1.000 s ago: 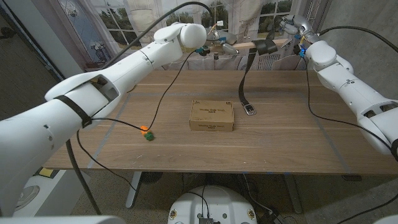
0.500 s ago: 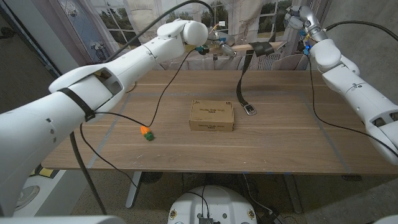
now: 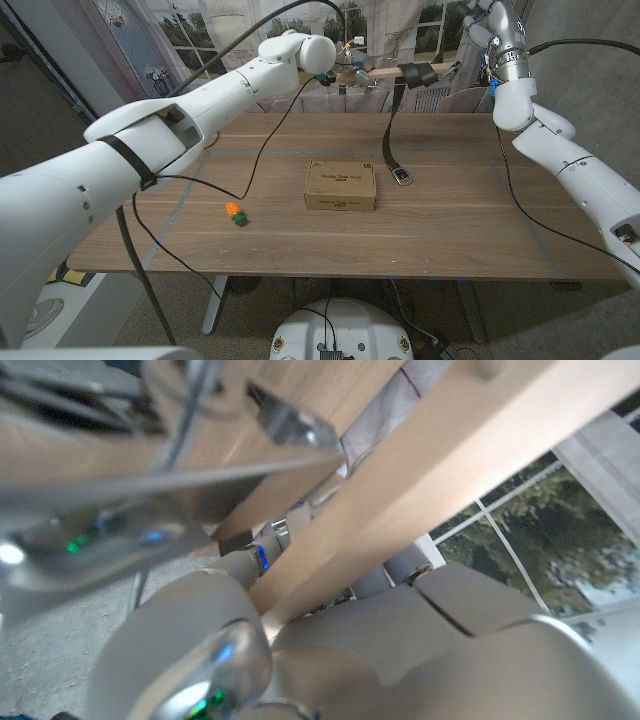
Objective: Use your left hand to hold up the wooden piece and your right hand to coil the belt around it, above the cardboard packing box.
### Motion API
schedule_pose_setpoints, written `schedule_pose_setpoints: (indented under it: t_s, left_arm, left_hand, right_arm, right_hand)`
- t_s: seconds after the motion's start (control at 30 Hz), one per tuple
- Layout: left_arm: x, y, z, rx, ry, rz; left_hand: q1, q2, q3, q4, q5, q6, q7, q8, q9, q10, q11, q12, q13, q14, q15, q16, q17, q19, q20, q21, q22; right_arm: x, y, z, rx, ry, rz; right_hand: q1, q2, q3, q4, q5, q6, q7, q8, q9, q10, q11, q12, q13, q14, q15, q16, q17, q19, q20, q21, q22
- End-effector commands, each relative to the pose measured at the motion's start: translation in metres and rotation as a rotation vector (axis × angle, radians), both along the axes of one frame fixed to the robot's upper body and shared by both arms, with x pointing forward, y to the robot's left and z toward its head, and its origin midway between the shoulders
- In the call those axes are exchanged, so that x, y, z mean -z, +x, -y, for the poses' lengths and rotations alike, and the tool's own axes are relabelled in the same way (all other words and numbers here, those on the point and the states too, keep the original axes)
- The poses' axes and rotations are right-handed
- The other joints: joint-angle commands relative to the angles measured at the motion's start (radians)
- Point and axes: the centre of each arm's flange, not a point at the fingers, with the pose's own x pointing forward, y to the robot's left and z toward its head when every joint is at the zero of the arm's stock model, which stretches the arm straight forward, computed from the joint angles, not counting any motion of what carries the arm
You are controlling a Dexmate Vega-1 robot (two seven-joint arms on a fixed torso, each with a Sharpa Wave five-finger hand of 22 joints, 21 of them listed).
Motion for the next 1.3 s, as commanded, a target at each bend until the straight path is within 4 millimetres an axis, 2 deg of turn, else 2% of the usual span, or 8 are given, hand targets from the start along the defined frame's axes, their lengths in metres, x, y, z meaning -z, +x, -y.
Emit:
schedule_pose_setpoints:
  t_s: [0.03, 0.3, 0.67, 0.9, 1.03, 1.2, 1.27, 1.3]
  left_arm:
    - [0.001, -0.003, 0.009, -0.074, 0.000, 0.220]
    - [0.001, -0.006, 0.010, -0.122, -0.074, 0.307]
    - [0.002, -0.013, 0.006, -0.159, -0.237, 0.398]
    - [0.001, -0.017, 0.006, -0.157, -0.284, 0.430]
    - [-0.002, -0.020, 0.007, -0.152, -0.292, 0.445]
    - [-0.004, -0.022, 0.008, -0.148, -0.292, 0.446]
    - [-0.005, -0.022, 0.009, -0.145, -0.296, 0.446]
    - [-0.005, -0.022, 0.009, -0.146, -0.296, 0.440]
  left_hand:
    - [0.006, 0.010, 0.005, -0.002, 0.008, -0.012, 0.022, 0.006, 0.004, 0.005, -0.008, 0.006, 0.002, 0.007, -0.005, -0.001, 0.000, 0.002, -0.037, 0.004, -0.002]
    - [0.008, 0.017, 0.006, -0.001, 0.006, -0.012, 0.027, 0.012, 0.010, 0.013, -0.009, 0.007, 0.002, 0.012, -0.005, 0.003, 0.001, 0.008, -0.039, 0.013, 0.013]
    - [0.010, 0.023, 0.006, -0.002, -0.001, -0.011, 0.028, 0.017, 0.011, 0.016, -0.013, 0.006, 0.002, 0.016, -0.007, 0.016, 0.011, 0.014, -0.044, 0.014, 0.020]
    - [0.011, 0.025, 0.005, -0.002, -0.005, -0.008, 0.030, 0.017, 0.009, 0.019, -0.014, 0.007, 0.002, 0.016, -0.007, 0.023, 0.016, 0.015, -0.047, 0.017, 0.035]
    - [0.012, 0.026, 0.005, -0.001, -0.009, -0.009, 0.027, 0.017, 0.008, 0.017, -0.019, 0.007, 0.002, 0.011, -0.009, 0.027, 0.021, 0.016, -0.048, 0.012, 0.037]
    - [0.013, 0.026, 0.003, -0.002, -0.011, -0.008, 0.022, 0.018, 0.007, 0.017, -0.020, 0.007, 0.003, 0.013, -0.009, 0.029, 0.024, 0.015, -0.049, 0.011, 0.037]
    - [0.013, 0.025, 0.002, -0.002, -0.012, -0.006, 0.022, 0.016, 0.003, 0.016, -0.021, 0.007, 0.003, 0.010, -0.008, 0.026, 0.022, 0.017, -0.050, 0.005, 0.028]
    - [0.013, 0.025, 0.002, -0.002, -0.013, -0.008, 0.021, 0.018, 0.006, 0.017, -0.021, 0.007, 0.003, 0.008, -0.008, 0.025, 0.020, 0.014, -0.049, 0.010, 0.037]
  right_arm:
    - [0.044, -0.043, -0.034, 0.273, 0.010, 0.218]
    - [0.074, -0.051, -0.062, 0.467, -0.010, 0.290]
    - [0.094, -0.040, -0.084, 0.635, -0.038, 0.200]
    - [0.108, -0.030, -0.084, 0.630, -0.027, 0.134]
    - [0.125, -0.023, -0.079, 0.612, -0.030, 0.196]
    - [0.146, -0.017, -0.072, 0.582, -0.030, 0.297]
    - [0.152, -0.017, -0.071, 0.574, -0.039, 0.321]
    - [0.155, -0.017, -0.071, 0.569, -0.042, 0.331]
  right_hand:
    - [0.006, 0.011, 0.003, 0.003, 0.008, 0.016, -0.019, 0.007, -0.002, 0.004, -0.017, 0.003, 0.000, 0.012, -0.148, 0.000, -0.001, 0.011, -0.070, 0.006, 0.001]
    - [0.006, 0.012, 0.003, 0.000, 0.005, 0.027, -0.023, 0.009, -0.009, 0.009, -0.018, 0.004, -0.005, 0.024, -0.149, 0.000, -0.003, 0.015, -0.064, 0.010, 0.000]
    - [0.018, 0.007, 0.005, -0.015, -0.002, 0.051, -0.024, 0.013, -0.024, 0.036, 0.003, -0.005, -0.040, 0.029, -0.151, -0.016, -0.012, 0.003, -0.047, 0.009, -0.001]
    - [0.025, 0.008, 0.007, -0.025, -0.008, 0.070, -0.025, 0.015, -0.037, 0.047, 0.011, -0.015, -0.069, 0.039, -0.151, -0.032, -0.024, 0.009, -0.029, 0.014, -0.001]
    - [0.032, 0.001, 0.005, -0.036, -0.014, 0.088, -0.029, 0.015, -0.048, 0.049, 0.014, -0.024, -0.088, 0.046, -0.152, -0.045, -0.038, 0.010, -0.013, 0.016, -0.001]
    - [0.053, -0.013, 0.002, -0.070, -0.032, 0.100, -0.040, -0.018, -0.100, 0.050, 0.012, -0.054, -0.146, 0.036, -0.154, -0.130, -0.126, 0.027, 0.005, 0.023, -0.005]
    - [0.062, -0.014, 0.005, -0.086, -0.036, 0.093, -0.048, -0.040, -0.129, 0.043, 0.009, -0.074, -0.177, 0.037, -0.155, -0.184, -0.181, 0.037, 0.015, 0.023, -0.008]
    - [0.073, -0.019, 0.009, -0.103, -0.036, 0.084, -0.052, -0.055, -0.147, 0.031, 0.001, -0.091, -0.199, 0.037, -0.156, -0.221, -0.216, 0.044, 0.018, 0.022, -0.009]
